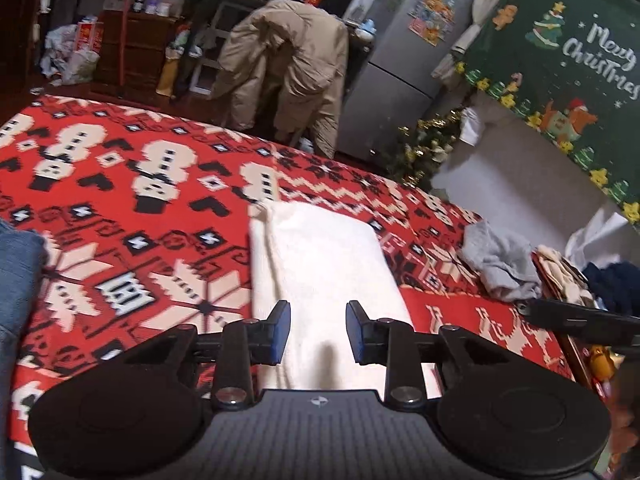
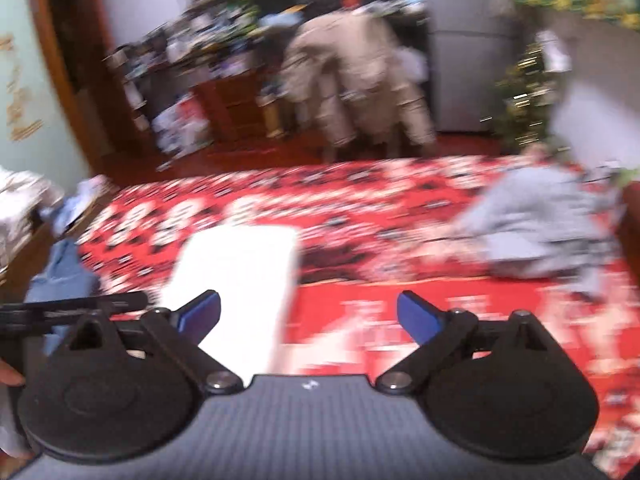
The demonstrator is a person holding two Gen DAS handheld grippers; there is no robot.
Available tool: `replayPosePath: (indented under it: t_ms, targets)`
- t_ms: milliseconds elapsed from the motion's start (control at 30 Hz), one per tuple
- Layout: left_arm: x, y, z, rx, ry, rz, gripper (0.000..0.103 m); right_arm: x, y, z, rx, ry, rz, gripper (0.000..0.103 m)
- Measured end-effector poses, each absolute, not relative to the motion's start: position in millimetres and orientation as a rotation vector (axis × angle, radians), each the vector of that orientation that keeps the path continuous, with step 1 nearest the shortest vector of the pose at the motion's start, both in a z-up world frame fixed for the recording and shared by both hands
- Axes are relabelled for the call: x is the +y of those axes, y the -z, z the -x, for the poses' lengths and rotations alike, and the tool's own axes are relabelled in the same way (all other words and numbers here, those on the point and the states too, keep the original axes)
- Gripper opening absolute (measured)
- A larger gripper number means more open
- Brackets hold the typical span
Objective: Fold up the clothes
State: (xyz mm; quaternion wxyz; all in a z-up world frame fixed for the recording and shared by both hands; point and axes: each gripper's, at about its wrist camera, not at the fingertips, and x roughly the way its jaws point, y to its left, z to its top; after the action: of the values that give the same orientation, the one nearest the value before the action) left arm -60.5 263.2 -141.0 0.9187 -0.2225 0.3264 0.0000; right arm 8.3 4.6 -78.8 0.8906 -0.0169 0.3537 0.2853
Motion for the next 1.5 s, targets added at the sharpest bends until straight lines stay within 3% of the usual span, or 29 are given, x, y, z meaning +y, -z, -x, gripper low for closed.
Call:
replayPosePath:
  t_ms: [100, 167, 233, 333, 600, 800, 1000, 1133, 1333, 1500]
  targets:
    - [259.9, 148.5, 58.8, 0.698, 0.001, 0.419, 0.029, 49.2, 100.0, -9.1, 0.746, -0.594, 0.043, 0.075]
    - [259.9, 156.6, 56.4, 0.744, 0.003, 0.403, 0.029, 65.0, 113.9, -11.0, 0.757, -0.567, 0.03, 0.045]
    - [262.7, 164.8, 57.0, 0.783, -0.005, 0.405, 0.027, 73.4, 127.6, -11.2, 0.805, -0.577, -0.024, 0.026]
    - [272.8, 168.9, 63.8, 0.816, -0.002, 0.476, 0.027, 78.4, 148.5, -4.4, 0.821, -0.627, 0.007, 0.017]
    - [274.1, 169.0, 78.3, 0.862, -0.008, 0.502, 0.027, 81.6, 154.7, 54.2, 0.769, -0.726, 0.226, 0.017]
    - [279.3, 173.2, 80.8, 0.861, -0.013, 0.548, 0.03, 84.8, 135.7, 62.3, 0.683, -0.737, 0.172, 0.015]
    - [281.9, 173.0, 79.5, 0.868, -0.014, 0.568, 0.031, 101.2, 158.2, 61.1, 0.756, -0.784, 0.184, 0.014]
    - [285.9, 163.2, 80.1, 0.855, -0.029, 0.589, 0.03, 80.4, 145.3, 66.5, 0.696, -0.779, 0.192, 0.014]
    - [294.5, 156.0, 73.1, 0.772, -0.043, 0.605, 0.029, 25.6, 120.9, 33.0, 0.605, -0.616, 0.123, 0.016]
    - [297.2, 163.6, 64.9, 0.773, -0.012, 0.661, 0.027, -35.5, 120.2, -19.9, 0.648, -0.449, 0.009, 0.021]
